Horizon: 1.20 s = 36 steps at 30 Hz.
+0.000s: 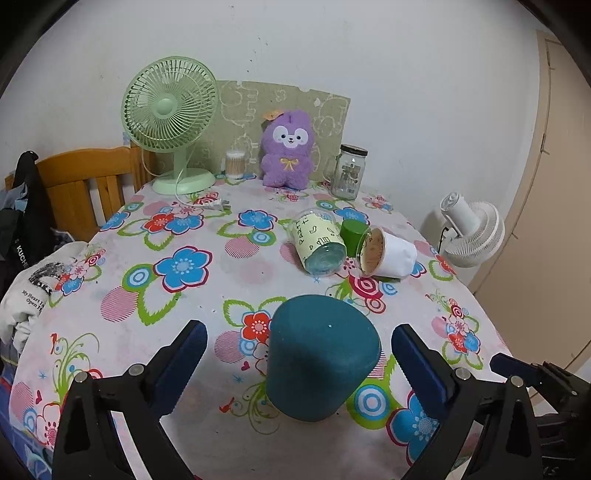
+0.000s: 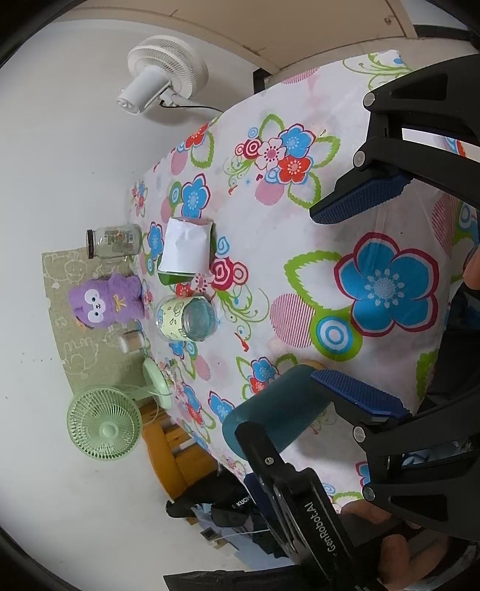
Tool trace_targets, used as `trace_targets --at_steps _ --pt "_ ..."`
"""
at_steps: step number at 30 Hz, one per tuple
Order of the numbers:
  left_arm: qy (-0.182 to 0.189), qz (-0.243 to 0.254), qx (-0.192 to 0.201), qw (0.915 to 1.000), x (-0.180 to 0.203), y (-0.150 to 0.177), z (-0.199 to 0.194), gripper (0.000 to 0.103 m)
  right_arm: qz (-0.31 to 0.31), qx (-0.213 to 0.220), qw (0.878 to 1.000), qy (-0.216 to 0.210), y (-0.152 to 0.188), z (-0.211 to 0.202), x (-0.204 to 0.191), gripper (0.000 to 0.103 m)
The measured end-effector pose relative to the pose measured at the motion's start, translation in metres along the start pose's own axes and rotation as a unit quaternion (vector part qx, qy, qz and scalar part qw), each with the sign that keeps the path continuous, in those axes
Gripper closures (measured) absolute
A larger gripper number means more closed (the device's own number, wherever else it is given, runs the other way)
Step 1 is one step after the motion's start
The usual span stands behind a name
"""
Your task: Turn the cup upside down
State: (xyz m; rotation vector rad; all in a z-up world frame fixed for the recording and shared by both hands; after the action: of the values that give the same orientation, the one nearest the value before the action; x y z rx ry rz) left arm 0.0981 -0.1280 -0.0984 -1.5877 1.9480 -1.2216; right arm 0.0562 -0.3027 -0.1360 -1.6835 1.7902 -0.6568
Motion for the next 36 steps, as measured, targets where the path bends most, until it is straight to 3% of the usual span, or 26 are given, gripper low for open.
trace_targets --at_steps 13,28,36 --pt "0.003 0.002 -0.014 0.9999 -0.006 0.0 -0.003 0.0 -0.012 0.003 1.0 -0.004 -0.002 -0.001 -0.01 0.02" --pt "0.015 0.008 -0.001 0.9999 -0.004 -0.007 -0.025 0.0 -0.024 0.013 1.0 -0.002 -0.006 -0.01 -0.022 0.02" --pt "0.01 0.022 0.028 0.9993 -0.002 -0.016 -0.048 0.0 -0.023 0.034 0.999 -0.002 -0.014 -0.028 -0.028 0.02"
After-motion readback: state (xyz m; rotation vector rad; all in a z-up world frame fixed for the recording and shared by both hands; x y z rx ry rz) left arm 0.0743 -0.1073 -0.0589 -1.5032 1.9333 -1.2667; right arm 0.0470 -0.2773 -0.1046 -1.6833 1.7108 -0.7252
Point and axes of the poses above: each gripper's, at about its wrist camera, not at the fingertips, and z roughly the way its jaws point, x to its right, y to its underside, the point moved 3 cm from there along z, roughly the way its jaws point, and after that the axes turned 8 degrees about y, right-handed, at the moved point
